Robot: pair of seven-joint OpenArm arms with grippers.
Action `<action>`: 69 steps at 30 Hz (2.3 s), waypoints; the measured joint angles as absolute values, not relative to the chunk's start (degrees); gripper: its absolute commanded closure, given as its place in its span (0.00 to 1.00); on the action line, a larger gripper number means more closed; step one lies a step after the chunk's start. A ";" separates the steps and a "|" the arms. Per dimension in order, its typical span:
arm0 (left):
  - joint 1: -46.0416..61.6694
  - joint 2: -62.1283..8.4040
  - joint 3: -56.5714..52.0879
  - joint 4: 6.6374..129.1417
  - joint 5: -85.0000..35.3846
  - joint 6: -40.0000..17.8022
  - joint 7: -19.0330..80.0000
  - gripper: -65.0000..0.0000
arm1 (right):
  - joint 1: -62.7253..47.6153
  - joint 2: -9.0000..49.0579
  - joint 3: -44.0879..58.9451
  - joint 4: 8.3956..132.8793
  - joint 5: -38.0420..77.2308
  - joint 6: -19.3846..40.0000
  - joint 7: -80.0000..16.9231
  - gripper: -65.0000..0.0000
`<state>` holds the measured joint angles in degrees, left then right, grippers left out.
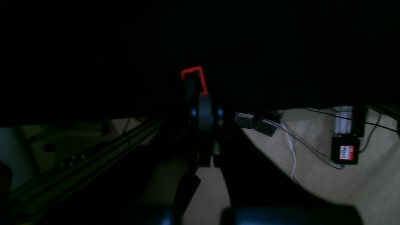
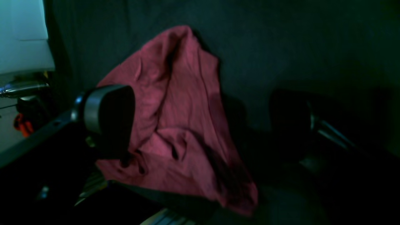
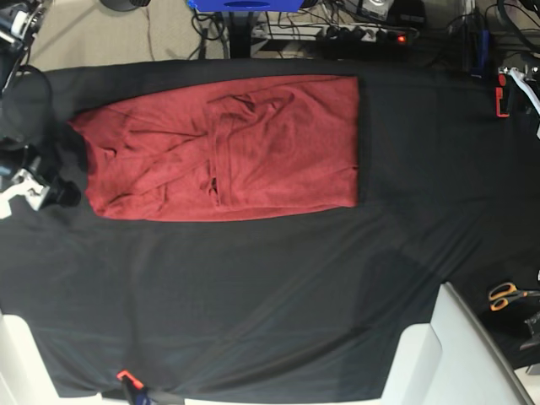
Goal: Fold the T-shirt properly
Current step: 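Move the right gripper down to the shirt's folded end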
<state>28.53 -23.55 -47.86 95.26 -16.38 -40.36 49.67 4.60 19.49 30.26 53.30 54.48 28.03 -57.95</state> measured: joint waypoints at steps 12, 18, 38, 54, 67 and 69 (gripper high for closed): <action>28.36 -23.70 -47.88 92.88 -16.32 -40.34 49.52 1.00 | 2.20 15.05 21.43 50.30 58.81 38.50 -58.52 0.00; 27.97 -23.68 -47.55 92.88 -16.53 -40.34 49.50 1.00 | 2.63 13.85 18.00 50.57 59.13 40.10 -59.53 0.00; 27.97 -23.68 -47.51 92.86 -16.53 -40.34 49.50 1.00 | 4.08 11.35 17.02 51.37 57.91 39.53 -60.90 0.00; 27.94 -23.68 -47.51 92.86 -16.49 -40.34 49.50 1.00 | 4.58 10.41 10.44 49.54 59.29 39.81 -58.33 0.17; 27.94 -23.66 -47.48 92.86 -16.49 -40.34 49.50 1.00 | 4.91 10.22 10.41 48.49 54.89 38.13 -61.08 0.83; 27.94 -23.68 -47.48 92.86 -16.51 -40.34 49.47 1.00 | 5.02 10.22 10.41 48.45 54.85 38.13 -61.10 0.83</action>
<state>27.94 -23.68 -47.48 92.86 -16.51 -40.34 49.47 5.02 10.22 10.41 48.45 54.85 38.13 -61.10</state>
